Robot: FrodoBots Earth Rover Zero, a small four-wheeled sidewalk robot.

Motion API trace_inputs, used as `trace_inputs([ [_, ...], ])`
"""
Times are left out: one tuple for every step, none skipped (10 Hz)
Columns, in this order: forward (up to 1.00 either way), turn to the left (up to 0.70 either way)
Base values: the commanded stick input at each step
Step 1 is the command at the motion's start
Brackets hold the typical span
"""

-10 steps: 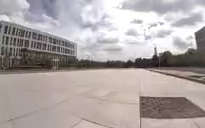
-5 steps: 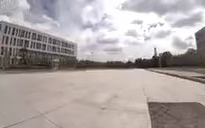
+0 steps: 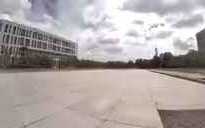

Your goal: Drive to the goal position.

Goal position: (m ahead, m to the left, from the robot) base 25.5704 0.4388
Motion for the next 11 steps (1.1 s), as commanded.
trace_inputs([
  [0.7,-0.03],
  [0.7,0.0],
  [0.7,0.0],
  [0.7,-0.12],
  [0.7,-0.35],
  [0.7,-0.35],
  [0.7,-0.29],
  [0.7,-0.08],
  [0.7,0.0],
  [0.7,0.02],
  [0.7,0.01],
])
